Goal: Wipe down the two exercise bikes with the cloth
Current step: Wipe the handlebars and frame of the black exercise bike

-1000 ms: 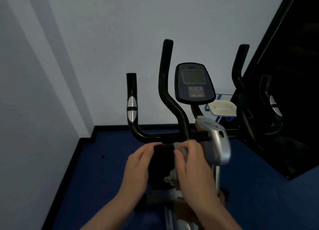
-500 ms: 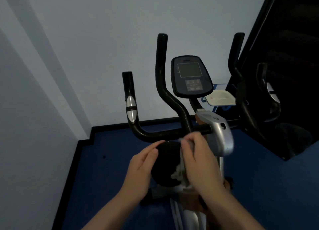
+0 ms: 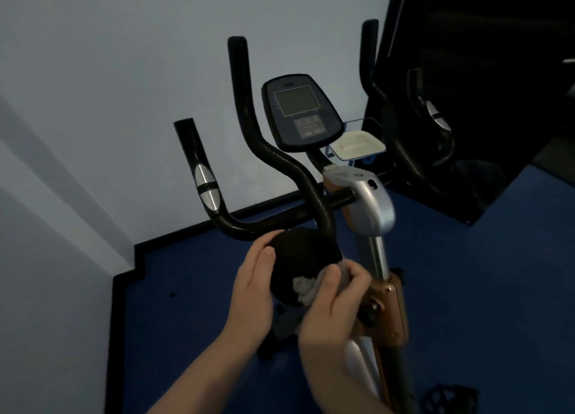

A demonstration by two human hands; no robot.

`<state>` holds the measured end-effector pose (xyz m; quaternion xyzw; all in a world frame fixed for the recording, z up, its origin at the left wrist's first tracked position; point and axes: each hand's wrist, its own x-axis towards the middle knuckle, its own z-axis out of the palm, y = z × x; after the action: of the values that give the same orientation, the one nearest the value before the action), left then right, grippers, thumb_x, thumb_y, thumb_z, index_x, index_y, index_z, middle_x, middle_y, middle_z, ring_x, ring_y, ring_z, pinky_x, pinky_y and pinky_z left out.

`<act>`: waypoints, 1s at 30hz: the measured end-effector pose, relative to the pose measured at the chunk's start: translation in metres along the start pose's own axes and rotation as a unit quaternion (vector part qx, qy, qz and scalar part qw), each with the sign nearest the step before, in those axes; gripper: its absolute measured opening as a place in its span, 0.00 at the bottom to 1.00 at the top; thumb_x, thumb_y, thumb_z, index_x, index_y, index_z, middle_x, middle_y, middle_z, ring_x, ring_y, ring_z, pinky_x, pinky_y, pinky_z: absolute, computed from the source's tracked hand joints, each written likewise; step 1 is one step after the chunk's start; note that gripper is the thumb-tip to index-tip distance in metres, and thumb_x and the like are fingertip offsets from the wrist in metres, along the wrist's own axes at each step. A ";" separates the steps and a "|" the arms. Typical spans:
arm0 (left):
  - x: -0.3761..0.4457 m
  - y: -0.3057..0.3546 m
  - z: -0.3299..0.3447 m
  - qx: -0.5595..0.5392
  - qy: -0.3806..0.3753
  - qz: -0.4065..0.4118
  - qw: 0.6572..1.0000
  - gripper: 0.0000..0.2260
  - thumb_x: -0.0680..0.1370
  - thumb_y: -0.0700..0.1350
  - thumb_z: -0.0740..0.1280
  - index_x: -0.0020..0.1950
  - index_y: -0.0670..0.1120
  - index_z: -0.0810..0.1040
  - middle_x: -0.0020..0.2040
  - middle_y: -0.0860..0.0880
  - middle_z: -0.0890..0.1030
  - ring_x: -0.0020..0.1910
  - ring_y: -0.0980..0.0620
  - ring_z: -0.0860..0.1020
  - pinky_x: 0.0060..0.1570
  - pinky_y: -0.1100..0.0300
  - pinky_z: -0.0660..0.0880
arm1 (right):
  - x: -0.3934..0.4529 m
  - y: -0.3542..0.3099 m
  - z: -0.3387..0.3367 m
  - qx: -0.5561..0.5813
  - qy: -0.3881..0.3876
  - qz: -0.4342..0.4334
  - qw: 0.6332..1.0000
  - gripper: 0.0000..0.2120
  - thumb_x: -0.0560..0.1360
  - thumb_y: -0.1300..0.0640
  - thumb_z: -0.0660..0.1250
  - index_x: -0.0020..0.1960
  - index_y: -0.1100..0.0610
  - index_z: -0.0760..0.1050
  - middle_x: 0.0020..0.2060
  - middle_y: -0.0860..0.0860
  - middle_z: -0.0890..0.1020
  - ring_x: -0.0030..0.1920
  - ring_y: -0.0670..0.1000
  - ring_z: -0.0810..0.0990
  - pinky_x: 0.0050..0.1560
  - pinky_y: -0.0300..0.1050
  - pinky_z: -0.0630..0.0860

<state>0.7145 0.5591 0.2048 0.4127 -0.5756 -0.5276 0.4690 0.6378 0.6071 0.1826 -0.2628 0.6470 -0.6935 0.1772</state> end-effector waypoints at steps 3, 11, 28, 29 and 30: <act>0.001 0.000 -0.003 0.000 -0.027 -0.001 1.000 0.12 0.81 0.50 0.56 0.59 0.54 0.77 0.51 0.61 0.82 0.53 0.63 0.78 0.47 0.74 0.72 | -0.003 -0.003 -0.007 -0.009 -0.022 0.033 0.999 0.02 0.81 0.52 0.57 0.52 0.44 0.66 0.48 0.47 0.75 0.47 0.36 0.75 0.44 0.28 0.72; 0.004 0.003 -0.019 -0.045 -0.112 -0.036 0.992 0.17 0.78 0.55 0.56 0.63 0.55 0.77 0.53 0.58 0.83 0.55 0.58 0.80 0.47 0.69 0.75 | 0.024 -0.043 -0.012 -0.207 -0.021 -0.201 0.957 0.11 0.77 0.49 0.67 0.59 0.48 0.75 0.53 0.42 0.75 0.54 0.42 0.74 0.52 0.31 0.70; 0.009 0.010 -0.040 0.046 -0.189 0.010 0.981 0.20 0.80 0.55 0.53 0.70 0.55 0.70 0.64 0.58 0.78 0.64 0.62 0.74 0.67 0.64 0.69 | -0.019 -0.046 0.003 -0.166 -0.167 -0.111 0.965 0.11 0.81 0.55 0.62 0.62 0.52 0.77 0.54 0.42 0.74 0.55 0.40 0.75 0.58 0.39 0.74; 0.008 0.009 -0.041 0.052 -0.191 0.008 0.980 0.20 0.79 0.57 0.53 0.70 0.58 0.69 0.63 0.60 0.77 0.63 0.64 0.74 0.64 0.68 0.69 | -0.023 -0.042 -0.003 -0.163 -0.177 -0.114 0.964 0.11 0.81 0.54 0.62 0.62 0.51 0.77 0.54 0.41 0.74 0.55 0.40 0.75 0.56 0.37 0.74; 0.007 0.010 -0.040 0.055 -0.190 0.006 0.980 0.20 0.78 0.58 0.53 0.70 0.60 0.68 0.62 0.62 0.77 0.62 0.66 0.74 0.62 0.72 0.69 | -0.022 -0.041 -0.006 -0.164 -0.186 -0.114 0.962 0.11 0.81 0.55 0.62 0.62 0.51 0.77 0.53 0.40 0.74 0.54 0.39 0.75 0.56 0.35 0.74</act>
<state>0.7524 0.5449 0.2152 0.3269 -0.6849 -0.5607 0.3312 0.6553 0.6293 0.2204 -0.4850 0.6732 -0.5322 0.1684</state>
